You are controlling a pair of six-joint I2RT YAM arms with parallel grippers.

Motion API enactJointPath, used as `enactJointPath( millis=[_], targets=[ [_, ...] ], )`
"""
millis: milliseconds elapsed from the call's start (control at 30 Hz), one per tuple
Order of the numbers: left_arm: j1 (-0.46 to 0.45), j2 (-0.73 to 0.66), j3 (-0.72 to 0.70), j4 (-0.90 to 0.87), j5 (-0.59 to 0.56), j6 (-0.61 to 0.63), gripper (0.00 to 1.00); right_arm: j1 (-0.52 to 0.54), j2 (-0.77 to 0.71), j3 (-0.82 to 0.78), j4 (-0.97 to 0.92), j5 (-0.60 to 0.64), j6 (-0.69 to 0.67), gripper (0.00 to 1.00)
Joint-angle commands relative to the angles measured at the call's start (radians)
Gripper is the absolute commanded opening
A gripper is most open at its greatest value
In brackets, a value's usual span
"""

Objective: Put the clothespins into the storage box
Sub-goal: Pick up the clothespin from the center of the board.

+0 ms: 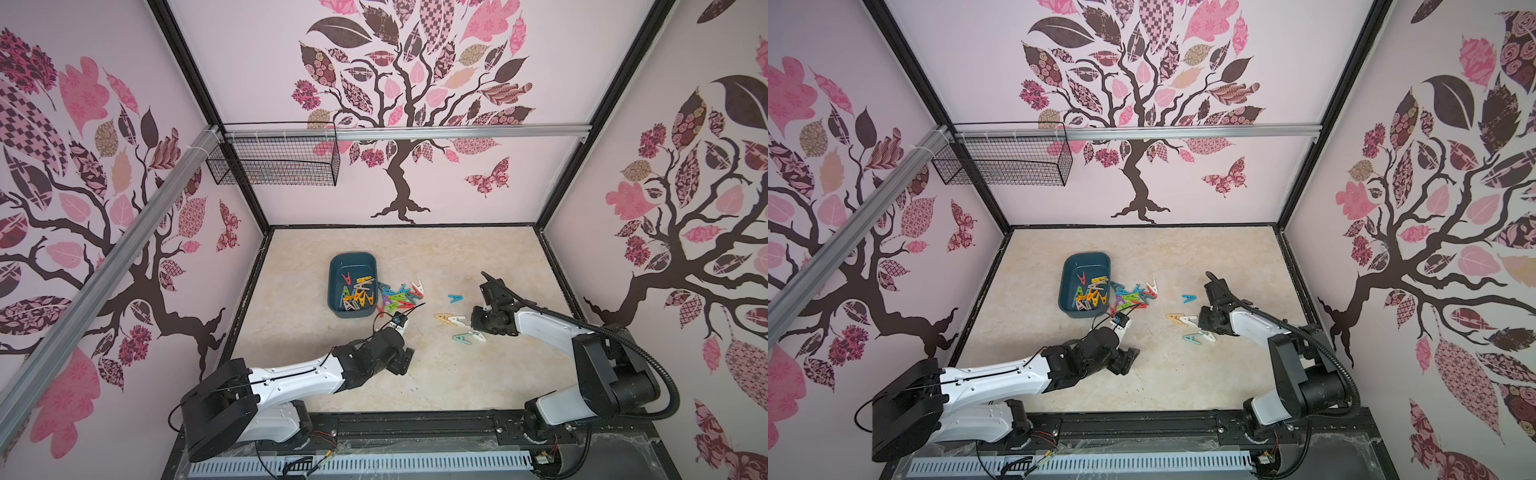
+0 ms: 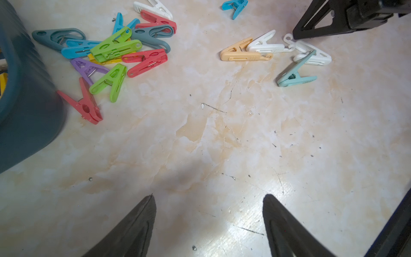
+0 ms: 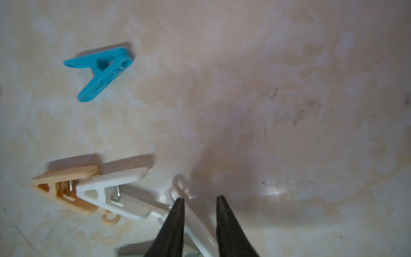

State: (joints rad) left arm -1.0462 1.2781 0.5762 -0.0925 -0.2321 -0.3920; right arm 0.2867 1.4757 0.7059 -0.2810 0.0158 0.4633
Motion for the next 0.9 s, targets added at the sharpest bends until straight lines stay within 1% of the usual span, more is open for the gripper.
enactJointPath(
  millis=[0,67,233,400,600,700,767,867],
  targets=[
    [-0.002,-0.005,0.020,-0.003,-0.020,-0.001,0.79,0.005,-0.052,0.015,-0.029,0.008,-0.013,0.32],
    [-0.003,-0.005,0.024,-0.004,-0.029,-0.002,0.79,0.005,-0.052,0.011,-0.028,0.009,-0.017,0.34],
    [-0.002,-0.015,0.036,-0.022,-0.031,-0.001,0.79,0.015,-0.022,-0.027,0.017,-0.033,-0.003,0.38],
    [-0.003,-0.034,0.023,-0.027,-0.052,-0.013,0.79,0.020,0.019,-0.044,0.038,-0.031,-0.009,0.39],
    [-0.003,-0.048,0.024,-0.041,-0.067,-0.011,0.79,0.020,0.041,-0.044,0.055,-0.028,-0.007,0.30],
    [-0.003,-0.066,0.017,-0.051,-0.095,-0.018,0.79,0.020,0.028,-0.043,0.057,-0.037,0.004,0.25],
    [-0.001,-0.083,0.011,-0.066,-0.143,-0.039,0.79,0.020,0.011,-0.037,0.046,-0.036,0.006,0.21],
    [0.027,-0.102,0.008,-0.114,-0.176,-0.090,0.79,0.020,-0.013,-0.024,0.028,-0.035,0.007,0.17]
  ],
)
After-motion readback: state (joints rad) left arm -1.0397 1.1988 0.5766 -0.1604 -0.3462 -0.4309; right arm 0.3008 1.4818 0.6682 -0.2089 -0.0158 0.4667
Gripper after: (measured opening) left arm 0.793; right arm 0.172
